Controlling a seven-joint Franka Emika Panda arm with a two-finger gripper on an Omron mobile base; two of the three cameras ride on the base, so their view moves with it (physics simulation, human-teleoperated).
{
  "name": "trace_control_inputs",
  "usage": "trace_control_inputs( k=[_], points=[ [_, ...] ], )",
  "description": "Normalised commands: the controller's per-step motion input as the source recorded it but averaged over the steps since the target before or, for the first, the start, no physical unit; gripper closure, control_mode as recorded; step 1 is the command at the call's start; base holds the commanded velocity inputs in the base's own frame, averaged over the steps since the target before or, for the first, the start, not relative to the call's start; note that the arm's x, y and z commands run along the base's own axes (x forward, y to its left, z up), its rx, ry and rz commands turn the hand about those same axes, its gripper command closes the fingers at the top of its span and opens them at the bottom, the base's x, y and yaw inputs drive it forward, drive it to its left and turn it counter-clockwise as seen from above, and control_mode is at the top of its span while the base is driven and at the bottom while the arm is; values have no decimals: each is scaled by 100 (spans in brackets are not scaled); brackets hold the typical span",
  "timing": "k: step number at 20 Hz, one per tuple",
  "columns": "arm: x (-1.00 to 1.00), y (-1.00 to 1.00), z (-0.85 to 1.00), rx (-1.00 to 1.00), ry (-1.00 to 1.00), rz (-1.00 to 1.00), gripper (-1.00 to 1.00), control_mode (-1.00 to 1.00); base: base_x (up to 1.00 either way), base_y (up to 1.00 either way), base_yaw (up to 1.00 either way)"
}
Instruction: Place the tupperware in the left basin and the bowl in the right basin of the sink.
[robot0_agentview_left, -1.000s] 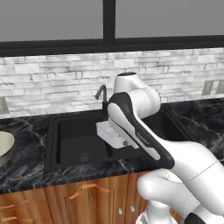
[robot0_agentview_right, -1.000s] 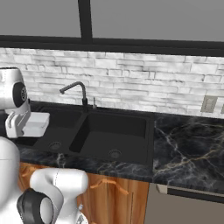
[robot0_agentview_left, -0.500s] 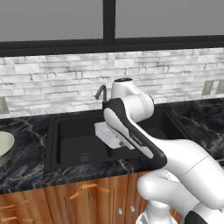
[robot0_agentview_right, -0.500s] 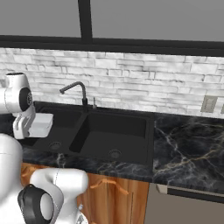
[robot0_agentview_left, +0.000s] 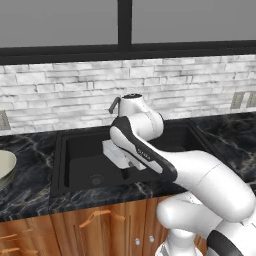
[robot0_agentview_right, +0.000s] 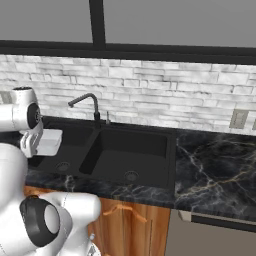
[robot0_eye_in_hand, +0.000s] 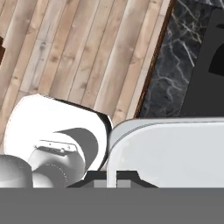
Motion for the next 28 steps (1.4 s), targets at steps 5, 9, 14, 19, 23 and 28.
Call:
trace_control_inputs(
  k=[5, 9, 14, 19, 23, 28],
  points=[
    [36, 16, -28, 0, 0, 0, 100, -100, 0, 0, 0],
    [44, 13, -29, 0, 0, 0, 100, -100, 0, 0, 0],
    [46, 5, -26, 0, 0, 0, 100, -100, 0, 0, 0],
    [33, 12, -36, 0, 0, 0, 100, -100, 0, 0, 0],
    [38, 15, -34, 0, 0, 0, 100, -100, 0, 0, 0],
    [37, 15, -34, 0, 0, 0, 100, -100, 0, 0, 0]
  ],
)
